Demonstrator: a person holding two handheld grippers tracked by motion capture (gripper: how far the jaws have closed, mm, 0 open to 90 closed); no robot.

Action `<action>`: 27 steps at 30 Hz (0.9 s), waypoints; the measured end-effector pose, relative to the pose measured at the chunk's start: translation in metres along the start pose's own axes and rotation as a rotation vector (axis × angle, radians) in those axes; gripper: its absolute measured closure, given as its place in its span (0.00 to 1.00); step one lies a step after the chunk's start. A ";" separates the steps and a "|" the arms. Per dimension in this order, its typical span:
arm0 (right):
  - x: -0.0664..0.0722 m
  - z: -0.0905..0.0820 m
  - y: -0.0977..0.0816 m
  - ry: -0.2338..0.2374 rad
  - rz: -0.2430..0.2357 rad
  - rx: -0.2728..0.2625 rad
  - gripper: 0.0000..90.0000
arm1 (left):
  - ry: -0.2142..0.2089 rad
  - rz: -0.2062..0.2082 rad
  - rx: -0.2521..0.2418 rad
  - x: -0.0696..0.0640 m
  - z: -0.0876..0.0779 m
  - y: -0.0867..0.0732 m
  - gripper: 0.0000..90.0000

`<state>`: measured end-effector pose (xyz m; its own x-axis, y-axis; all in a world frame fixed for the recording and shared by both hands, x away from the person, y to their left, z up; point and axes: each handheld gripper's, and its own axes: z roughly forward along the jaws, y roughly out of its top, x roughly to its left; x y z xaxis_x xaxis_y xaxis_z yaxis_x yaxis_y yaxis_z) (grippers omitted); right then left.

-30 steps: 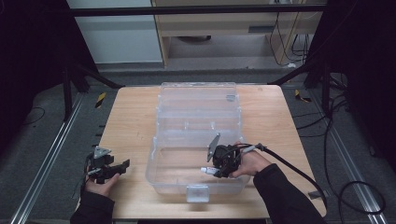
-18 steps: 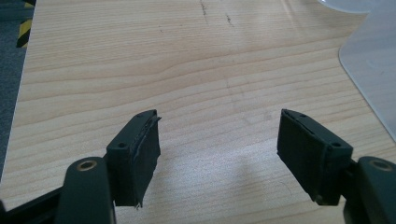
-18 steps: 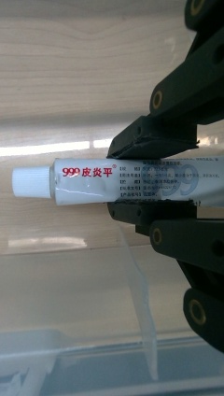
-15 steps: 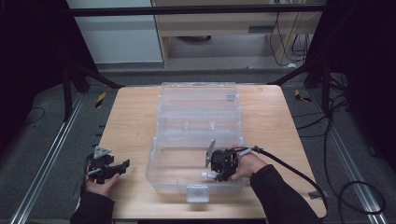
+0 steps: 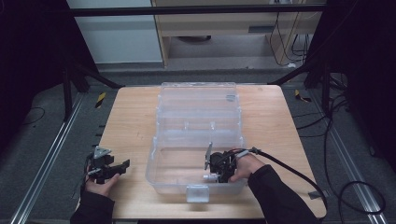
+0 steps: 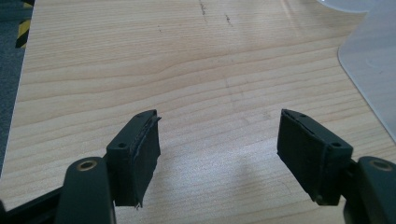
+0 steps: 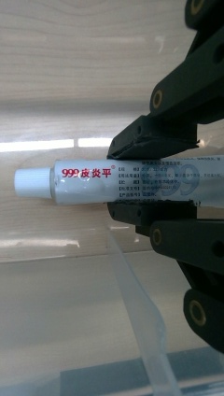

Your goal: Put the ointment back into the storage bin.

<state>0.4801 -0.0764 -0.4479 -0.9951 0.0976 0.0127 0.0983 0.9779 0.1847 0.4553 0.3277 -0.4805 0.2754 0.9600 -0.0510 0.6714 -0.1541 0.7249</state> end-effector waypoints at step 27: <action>0.005 -0.071 -0.036 -0.171 0.211 -0.390 0.52 | 0.001 0.000 -0.001 -0.001 -0.001 0.000 0.32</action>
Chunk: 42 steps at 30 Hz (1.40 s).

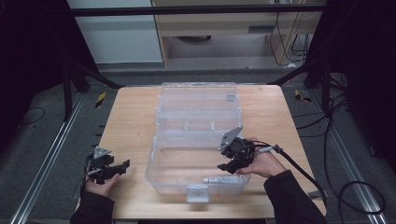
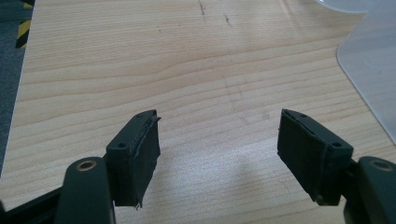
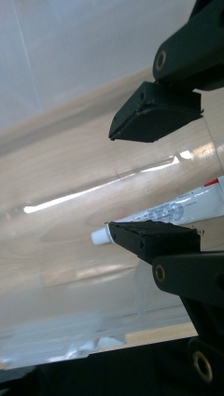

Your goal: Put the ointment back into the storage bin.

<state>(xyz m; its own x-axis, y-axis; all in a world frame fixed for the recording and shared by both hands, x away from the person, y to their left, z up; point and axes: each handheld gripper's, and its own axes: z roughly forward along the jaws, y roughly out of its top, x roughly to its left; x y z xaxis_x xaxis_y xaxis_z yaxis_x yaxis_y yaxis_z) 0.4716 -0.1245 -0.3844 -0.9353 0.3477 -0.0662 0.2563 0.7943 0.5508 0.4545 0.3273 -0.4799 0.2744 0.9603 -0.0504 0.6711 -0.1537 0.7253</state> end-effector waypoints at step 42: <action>-0.041 -0.039 -0.159 -0.556 0.687 -0.434 0.14 | 0.016 -0.027 -0.010 0.002 -0.001 0.000 0.37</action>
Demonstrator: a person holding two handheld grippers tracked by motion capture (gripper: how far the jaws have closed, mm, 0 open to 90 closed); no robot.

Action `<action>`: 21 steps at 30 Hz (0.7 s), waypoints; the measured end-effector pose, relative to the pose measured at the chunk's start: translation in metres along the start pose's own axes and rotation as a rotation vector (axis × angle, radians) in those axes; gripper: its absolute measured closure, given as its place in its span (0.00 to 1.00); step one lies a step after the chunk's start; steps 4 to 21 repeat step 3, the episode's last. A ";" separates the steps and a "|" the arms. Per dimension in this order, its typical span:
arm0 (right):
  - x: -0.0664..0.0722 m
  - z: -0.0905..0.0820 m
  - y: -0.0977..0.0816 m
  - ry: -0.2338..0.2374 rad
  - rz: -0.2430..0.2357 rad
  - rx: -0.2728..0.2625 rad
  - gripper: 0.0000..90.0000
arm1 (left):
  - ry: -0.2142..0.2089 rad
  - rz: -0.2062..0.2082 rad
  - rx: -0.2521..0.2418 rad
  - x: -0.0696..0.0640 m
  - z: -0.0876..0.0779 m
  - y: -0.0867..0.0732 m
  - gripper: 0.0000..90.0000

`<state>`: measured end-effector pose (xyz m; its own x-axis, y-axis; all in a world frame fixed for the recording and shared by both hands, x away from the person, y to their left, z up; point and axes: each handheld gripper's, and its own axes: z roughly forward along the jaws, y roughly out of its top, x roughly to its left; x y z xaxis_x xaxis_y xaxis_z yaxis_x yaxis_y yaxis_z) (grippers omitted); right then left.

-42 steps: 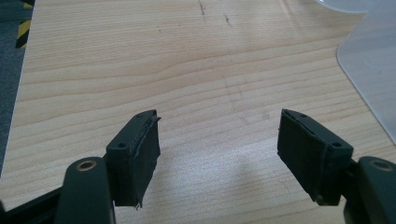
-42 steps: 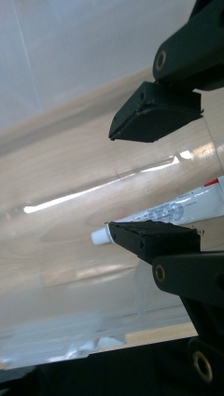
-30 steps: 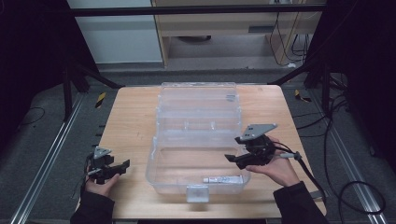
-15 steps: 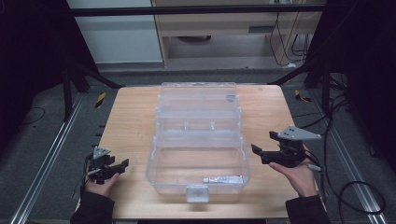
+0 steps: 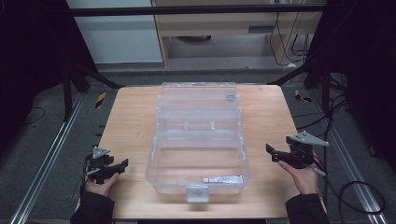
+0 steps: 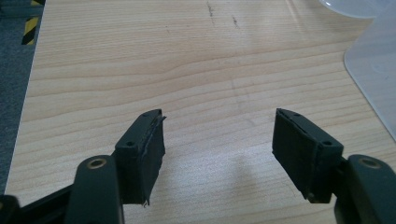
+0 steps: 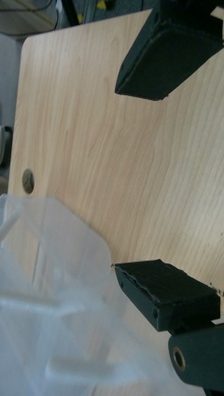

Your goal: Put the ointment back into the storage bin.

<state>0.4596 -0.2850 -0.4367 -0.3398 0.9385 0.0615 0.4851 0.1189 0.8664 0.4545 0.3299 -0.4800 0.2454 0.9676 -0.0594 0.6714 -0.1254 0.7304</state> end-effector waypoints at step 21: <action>-0.004 0.004 -0.006 -0.013 0.013 0.018 0.13 | 0.002 -0.003 -0.006 0.001 0.000 0.000 0.35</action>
